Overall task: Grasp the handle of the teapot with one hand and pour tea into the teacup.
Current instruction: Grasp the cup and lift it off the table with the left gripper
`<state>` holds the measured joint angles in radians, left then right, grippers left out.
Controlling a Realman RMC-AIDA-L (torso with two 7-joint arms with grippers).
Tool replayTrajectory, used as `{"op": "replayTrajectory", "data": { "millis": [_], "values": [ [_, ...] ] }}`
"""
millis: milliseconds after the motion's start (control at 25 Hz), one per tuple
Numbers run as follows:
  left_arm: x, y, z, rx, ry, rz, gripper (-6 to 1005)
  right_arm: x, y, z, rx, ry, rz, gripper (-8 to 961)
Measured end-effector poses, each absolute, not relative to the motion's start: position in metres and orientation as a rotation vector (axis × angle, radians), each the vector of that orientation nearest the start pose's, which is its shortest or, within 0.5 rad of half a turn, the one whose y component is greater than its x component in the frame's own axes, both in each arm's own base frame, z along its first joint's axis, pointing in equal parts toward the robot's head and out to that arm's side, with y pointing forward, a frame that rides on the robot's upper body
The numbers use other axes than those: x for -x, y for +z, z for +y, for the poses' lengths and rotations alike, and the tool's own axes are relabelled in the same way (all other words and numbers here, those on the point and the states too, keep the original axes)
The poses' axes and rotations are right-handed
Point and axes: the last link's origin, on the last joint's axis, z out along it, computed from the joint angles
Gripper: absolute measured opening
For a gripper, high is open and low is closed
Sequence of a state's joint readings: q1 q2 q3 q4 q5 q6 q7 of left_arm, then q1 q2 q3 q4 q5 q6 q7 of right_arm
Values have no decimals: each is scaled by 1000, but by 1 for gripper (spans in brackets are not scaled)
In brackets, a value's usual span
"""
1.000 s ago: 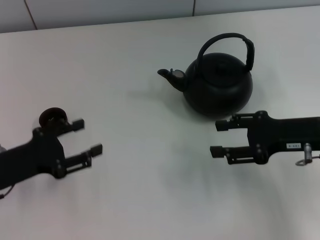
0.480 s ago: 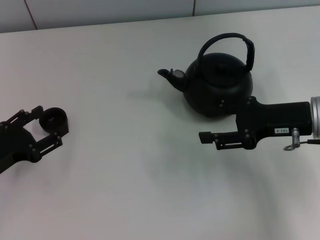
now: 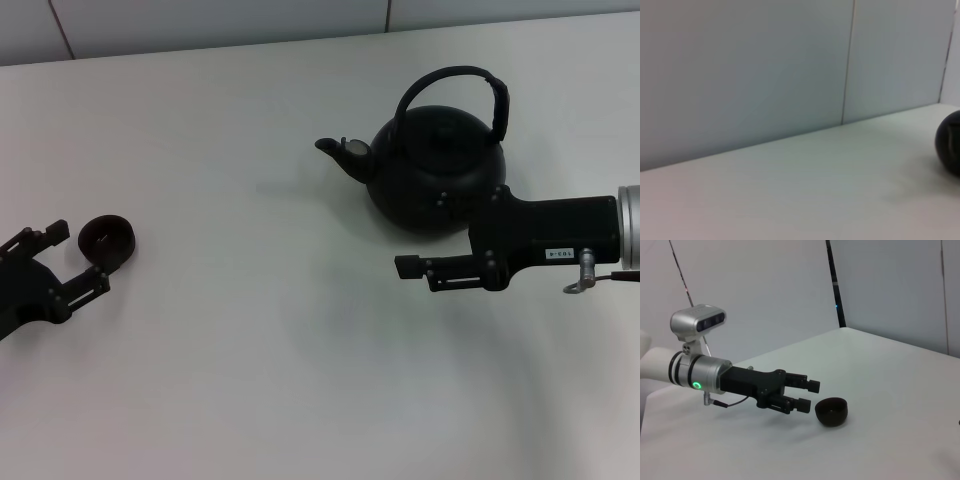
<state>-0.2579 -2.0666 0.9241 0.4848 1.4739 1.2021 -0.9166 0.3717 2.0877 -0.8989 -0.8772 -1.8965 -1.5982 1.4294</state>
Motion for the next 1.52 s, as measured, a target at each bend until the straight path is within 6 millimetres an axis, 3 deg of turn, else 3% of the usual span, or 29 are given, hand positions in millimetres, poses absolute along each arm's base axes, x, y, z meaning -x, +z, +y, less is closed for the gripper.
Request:
{"op": "replayTrajectory", "data": {
  "millis": [280,1520],
  "values": [
    [351,-20,292,2302,-508,-605,779,-261,8,304,2792,640,532,717],
    [350,-22,303,2295,-455,-597,765,-254,8,309,2784,680,518,716]
  ]
}}
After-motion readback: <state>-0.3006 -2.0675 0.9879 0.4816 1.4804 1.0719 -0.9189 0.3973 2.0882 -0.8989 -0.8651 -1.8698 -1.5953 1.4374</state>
